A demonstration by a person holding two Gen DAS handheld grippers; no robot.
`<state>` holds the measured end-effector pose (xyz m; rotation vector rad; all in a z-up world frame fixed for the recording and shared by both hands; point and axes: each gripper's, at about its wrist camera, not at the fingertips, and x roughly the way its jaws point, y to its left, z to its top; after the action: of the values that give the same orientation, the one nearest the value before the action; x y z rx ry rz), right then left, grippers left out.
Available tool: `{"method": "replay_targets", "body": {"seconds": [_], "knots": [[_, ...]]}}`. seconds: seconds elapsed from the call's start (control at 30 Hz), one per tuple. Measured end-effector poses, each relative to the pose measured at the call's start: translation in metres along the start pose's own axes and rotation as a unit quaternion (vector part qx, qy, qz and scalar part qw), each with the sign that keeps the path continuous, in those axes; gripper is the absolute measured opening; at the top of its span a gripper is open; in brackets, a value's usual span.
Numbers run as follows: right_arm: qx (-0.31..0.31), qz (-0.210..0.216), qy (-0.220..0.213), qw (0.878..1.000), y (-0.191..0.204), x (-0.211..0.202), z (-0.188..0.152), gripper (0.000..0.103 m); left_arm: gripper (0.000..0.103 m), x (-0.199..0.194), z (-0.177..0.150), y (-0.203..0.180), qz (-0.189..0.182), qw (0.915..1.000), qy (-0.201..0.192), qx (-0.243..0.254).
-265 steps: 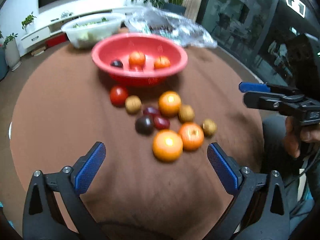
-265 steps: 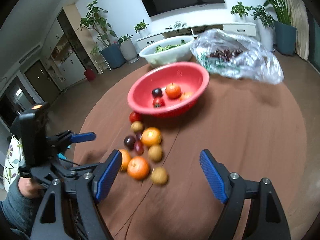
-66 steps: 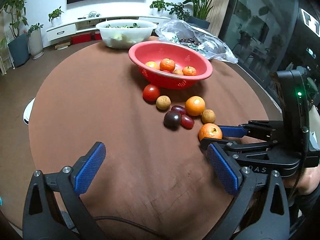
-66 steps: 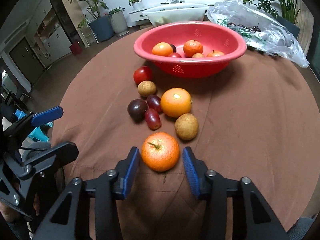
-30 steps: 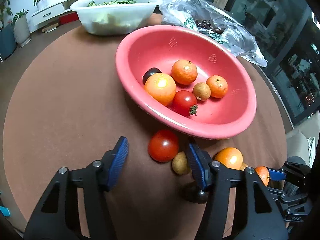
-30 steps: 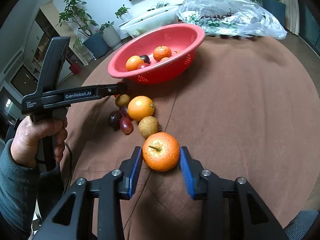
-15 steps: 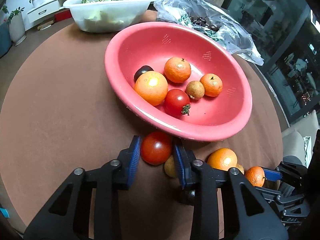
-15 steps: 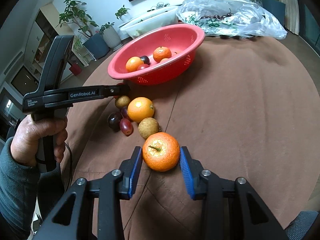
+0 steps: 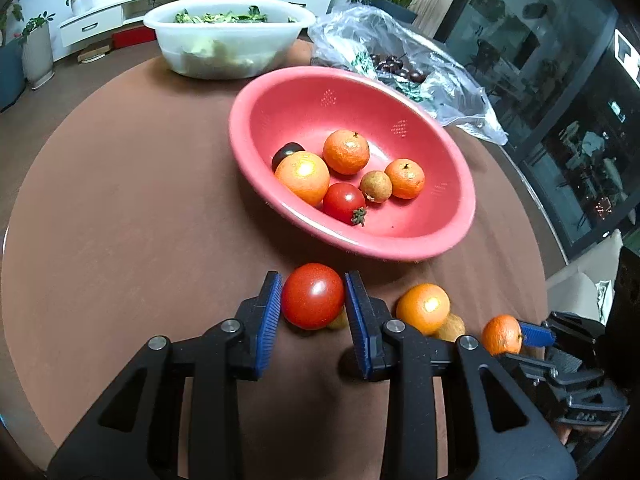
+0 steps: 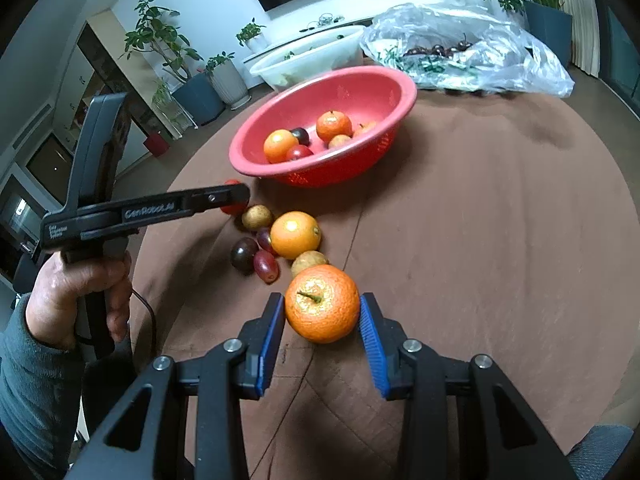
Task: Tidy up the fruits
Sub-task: 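Carry the tomato and orange into the red bowl and open both tools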
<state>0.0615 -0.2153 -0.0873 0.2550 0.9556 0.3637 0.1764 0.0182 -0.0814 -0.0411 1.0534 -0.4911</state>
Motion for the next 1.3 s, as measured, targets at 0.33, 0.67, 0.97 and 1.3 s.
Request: {"method": "replay_targets", "body": {"seconds": [0.33, 0.67, 0.97, 1.3], "knots": [[0.001, -0.011, -0.021, 1.000, -0.007, -0.015, 0.021, 0.041, 0.030, -0.053, 0.004, -0.002, -0.005, 0.9987, -0.050, 0.007], [-0.026, -0.036, -0.068, 0.997, -0.013, -0.036, 0.084, 0.041, 0.030, -0.060, 0.044, -0.033, -0.011, 0.9959, -0.078, 0.045], [-0.069, -0.035, -0.068, 0.995, 0.005, -0.017, 0.126, 0.041, 0.030, -0.025, 0.065, -0.055, -0.004, 0.9952, -0.070, 0.069], [-0.101, -0.051, -0.031, 0.993, 0.009, 0.027, 0.154, 0.041, 0.030, 0.029, 0.078, -0.046, 0.031, 0.9950, -0.041, 0.086]]}}
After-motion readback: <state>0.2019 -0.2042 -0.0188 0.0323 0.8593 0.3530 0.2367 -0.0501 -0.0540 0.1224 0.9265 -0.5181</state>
